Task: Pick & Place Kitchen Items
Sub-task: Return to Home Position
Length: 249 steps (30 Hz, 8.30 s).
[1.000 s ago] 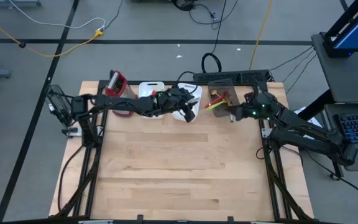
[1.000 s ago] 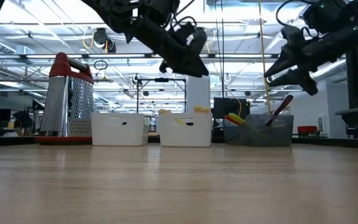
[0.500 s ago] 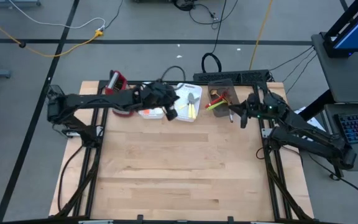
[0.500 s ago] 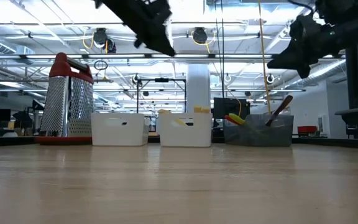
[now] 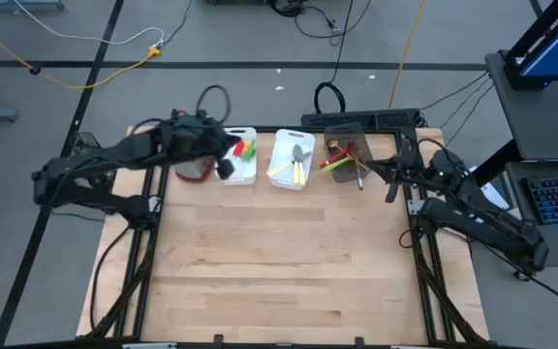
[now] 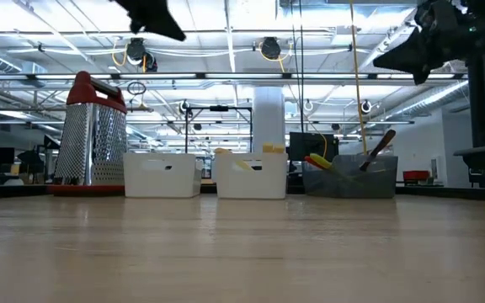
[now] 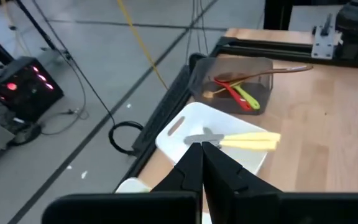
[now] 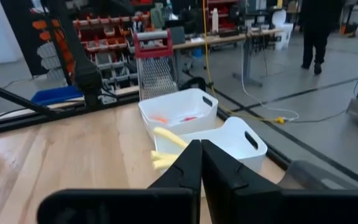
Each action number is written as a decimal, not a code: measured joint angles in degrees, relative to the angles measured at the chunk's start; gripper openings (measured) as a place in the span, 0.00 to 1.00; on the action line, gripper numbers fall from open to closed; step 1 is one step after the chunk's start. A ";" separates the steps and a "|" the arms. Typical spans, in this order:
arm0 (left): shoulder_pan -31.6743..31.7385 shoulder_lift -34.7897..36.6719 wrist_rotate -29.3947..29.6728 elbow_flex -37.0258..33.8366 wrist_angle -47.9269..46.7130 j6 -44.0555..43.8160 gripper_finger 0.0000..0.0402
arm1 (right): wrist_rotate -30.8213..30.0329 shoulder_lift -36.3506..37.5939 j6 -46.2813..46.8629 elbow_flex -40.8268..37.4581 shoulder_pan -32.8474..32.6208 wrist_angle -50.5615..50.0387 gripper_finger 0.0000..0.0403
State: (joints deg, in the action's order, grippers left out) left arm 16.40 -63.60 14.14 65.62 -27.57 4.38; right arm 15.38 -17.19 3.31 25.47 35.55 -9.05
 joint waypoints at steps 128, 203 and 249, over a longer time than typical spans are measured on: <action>1.58 63.13 -12.19 -64.91 41.11 -0.37 0.08 | -0.26 16.54 2.01 -24.68 -0.01 14.79 0.01; 1.56 63.13 -12.19 -64.91 41.11 -0.37 0.08 | -0.28 16.52 2.01 -24.68 -0.02 14.81 0.01; 1.58 63.13 -12.19 -64.91 41.11 -0.37 0.08 | -0.28 16.52 2.01 -24.68 0.00 14.81 0.01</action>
State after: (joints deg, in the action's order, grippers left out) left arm 17.97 -0.47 1.96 0.71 13.54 4.01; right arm 15.09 -0.67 5.32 0.80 35.55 5.76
